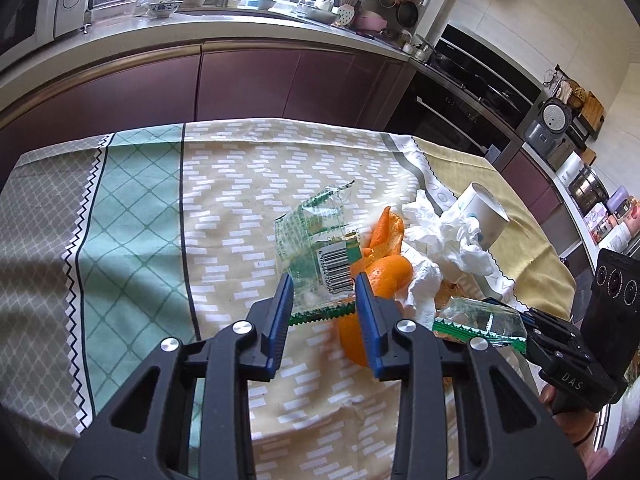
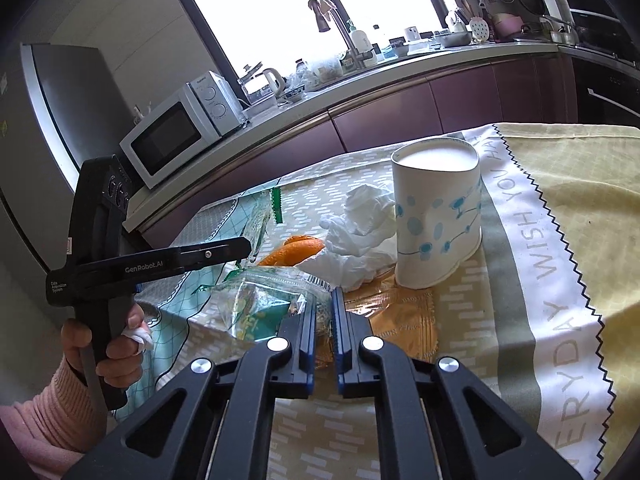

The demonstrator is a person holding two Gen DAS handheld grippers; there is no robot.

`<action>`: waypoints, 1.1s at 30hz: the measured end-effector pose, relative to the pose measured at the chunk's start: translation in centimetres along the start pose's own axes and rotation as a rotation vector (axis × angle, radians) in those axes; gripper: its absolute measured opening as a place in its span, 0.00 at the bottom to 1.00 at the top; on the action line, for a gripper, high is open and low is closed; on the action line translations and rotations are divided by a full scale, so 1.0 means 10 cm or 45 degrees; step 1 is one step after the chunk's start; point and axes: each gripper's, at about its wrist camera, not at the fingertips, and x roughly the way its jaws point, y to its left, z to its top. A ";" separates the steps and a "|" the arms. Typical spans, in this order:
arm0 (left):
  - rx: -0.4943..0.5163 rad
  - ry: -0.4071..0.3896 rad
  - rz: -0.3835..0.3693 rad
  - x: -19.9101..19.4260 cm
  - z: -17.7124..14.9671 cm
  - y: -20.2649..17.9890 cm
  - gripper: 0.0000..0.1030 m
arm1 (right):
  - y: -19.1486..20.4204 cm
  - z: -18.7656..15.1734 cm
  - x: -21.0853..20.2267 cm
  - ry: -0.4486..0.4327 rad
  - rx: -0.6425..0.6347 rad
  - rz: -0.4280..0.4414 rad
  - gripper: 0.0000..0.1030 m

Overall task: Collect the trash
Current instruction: 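Grasp the clear plastic bag with the right tool, then carry the barcode wrapper in the left tool to the bin while the right tool holds the bag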

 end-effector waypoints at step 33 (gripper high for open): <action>-0.347 -0.310 0.456 -2.64 -1.40 2.04 0.31 | 2.49 0.13 1.01 0.209 -0.529 0.536 0.06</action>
